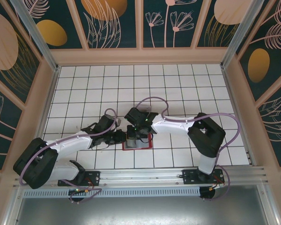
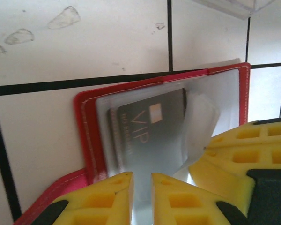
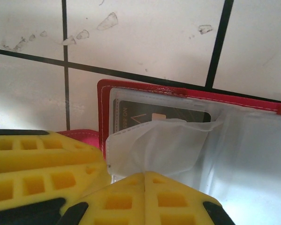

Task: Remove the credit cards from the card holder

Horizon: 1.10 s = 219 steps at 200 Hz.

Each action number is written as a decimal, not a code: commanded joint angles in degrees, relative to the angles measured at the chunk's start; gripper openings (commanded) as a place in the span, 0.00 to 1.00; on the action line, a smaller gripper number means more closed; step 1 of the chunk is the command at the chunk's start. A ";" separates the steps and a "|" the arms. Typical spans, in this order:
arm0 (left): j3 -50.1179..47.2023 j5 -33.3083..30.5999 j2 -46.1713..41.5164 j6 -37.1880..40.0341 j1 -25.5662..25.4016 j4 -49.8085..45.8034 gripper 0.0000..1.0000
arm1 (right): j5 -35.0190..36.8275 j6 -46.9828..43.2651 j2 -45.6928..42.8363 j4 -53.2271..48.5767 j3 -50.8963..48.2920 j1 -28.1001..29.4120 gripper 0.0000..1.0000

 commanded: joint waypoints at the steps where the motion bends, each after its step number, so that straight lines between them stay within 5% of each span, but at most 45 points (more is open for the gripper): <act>1: -0.57 1.94 1.66 -0.82 -0.44 1.99 0.19 | -0.50 1.00 -2.30 1.32 -0.72 -0.27 0.03; 45: -1.10 2.64 2.46 -1.85 -0.67 4.16 0.19 | -0.24 0.81 -2.61 0.84 -1.16 -0.28 0.05; 97: -0.24 3.69 2.42 -1.91 -0.76 4.74 0.19 | 3.81 0.80 -7.12 -1.87 -2.48 -1.47 0.27; 219: 8.87 4.11 8.67 -1.73 -4.07 2.90 0.19 | 6.88 -0.24 -19.73 -2.98 -11.09 -8.76 0.31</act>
